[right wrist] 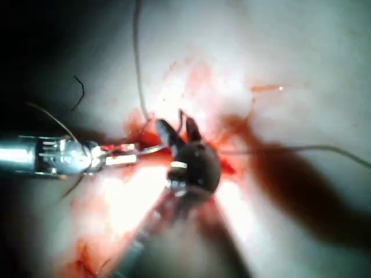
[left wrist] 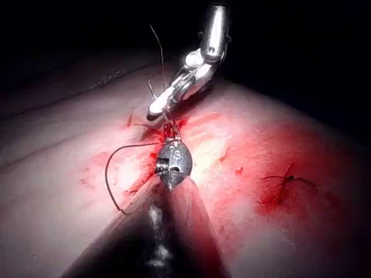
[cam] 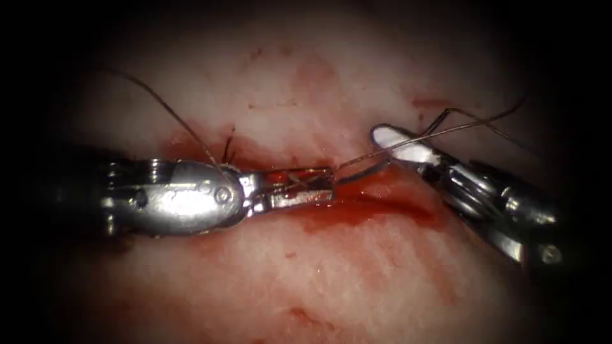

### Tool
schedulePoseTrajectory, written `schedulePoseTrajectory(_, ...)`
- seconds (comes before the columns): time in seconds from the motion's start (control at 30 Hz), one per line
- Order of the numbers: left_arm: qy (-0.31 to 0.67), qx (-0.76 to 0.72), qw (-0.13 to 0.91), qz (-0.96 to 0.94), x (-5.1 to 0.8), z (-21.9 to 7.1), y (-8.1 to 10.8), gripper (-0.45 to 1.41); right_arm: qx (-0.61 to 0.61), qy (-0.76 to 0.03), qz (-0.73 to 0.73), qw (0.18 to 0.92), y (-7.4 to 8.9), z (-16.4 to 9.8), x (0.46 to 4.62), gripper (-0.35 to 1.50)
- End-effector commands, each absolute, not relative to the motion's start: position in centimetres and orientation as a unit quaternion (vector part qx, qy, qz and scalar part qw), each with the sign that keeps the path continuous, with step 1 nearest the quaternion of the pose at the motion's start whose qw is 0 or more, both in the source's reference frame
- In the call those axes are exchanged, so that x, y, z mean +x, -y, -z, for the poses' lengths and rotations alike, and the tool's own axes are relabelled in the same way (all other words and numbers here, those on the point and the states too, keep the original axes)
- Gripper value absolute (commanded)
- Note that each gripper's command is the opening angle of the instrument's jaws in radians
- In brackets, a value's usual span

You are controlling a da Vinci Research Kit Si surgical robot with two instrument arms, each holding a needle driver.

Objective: Wound Closure

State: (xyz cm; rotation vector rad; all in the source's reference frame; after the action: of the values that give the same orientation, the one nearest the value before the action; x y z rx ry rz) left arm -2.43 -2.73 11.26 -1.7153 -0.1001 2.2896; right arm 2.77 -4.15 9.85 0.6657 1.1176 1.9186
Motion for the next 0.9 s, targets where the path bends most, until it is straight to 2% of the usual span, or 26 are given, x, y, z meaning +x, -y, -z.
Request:
schedulePoseTrajectory(0.03,0.035,-0.593,0.139,-0.792,-2.49,-11.31,2.75,-0.45,0.265,-0.442,-0.759,0.398,4.18,-9.88,2.87,0.44)
schedulePoseTrajectory(0.2,0.035,-0.593,0.139,-0.792,-2.5,-11.31,2.76,-0.45,0.27,-0.439,-0.764,0.389,4.19,-9.9,2.88,0.42)
schedulePoseTrajectory(0.3,0.034,-0.593,0.139,-0.792,-2.5,-11.32,2.76,-0.45,0.274,-0.437,-0.766,0.383,4.21,-9.92,2.88,0.34)
schedulePoseTrajectory(0.33,0.034,-0.593,0.139,-0.792,-2.5,-11.32,2.76,-0.45,0.275,-0.436,-0.767,0.381,4.21,-9.92,2.88,0.21)
schedulePoseTrajectory(0.37,0.034,-0.593,0.139,-0.792,-2.5,-11.32,2.76,-0.45,0.279,-0.435,-0.769,0.377,4.22,-9.92,2.87,-0.01)
schedulePoseTrajectory(0.4,0.034,-0.593,0.139,-0.792,-2.5,-11.32,2.76,-0.45,0.286,-0.43,-0.774,0.366,4.22,-9.91,2.87,-0.35)
schedulePoseTrajectory(0.47,0.034,-0.593,0.139,-0.792,-2.5,-11.32,2.76,-0.45,0.314,-0.419,-0.78,0.343,4.25,-9.89,2.87,-0.35)
schedulePoseTrajectory(0.87,0.046,-0.6,0.124,-0.789,-2.52,-11.3,2.77,-0.45,0.304,-0.413,-0.769,0.381,4.25,-9.89,2.84,-0.35)
schedulePoseTrajectory(0.9,0.058,-0.599,0.129,-0.788,-2.53,-11.3,2.78,-0.21,0.297,-0.42,-0.762,0.394,4.24,-9.91,2.83,-0.35)
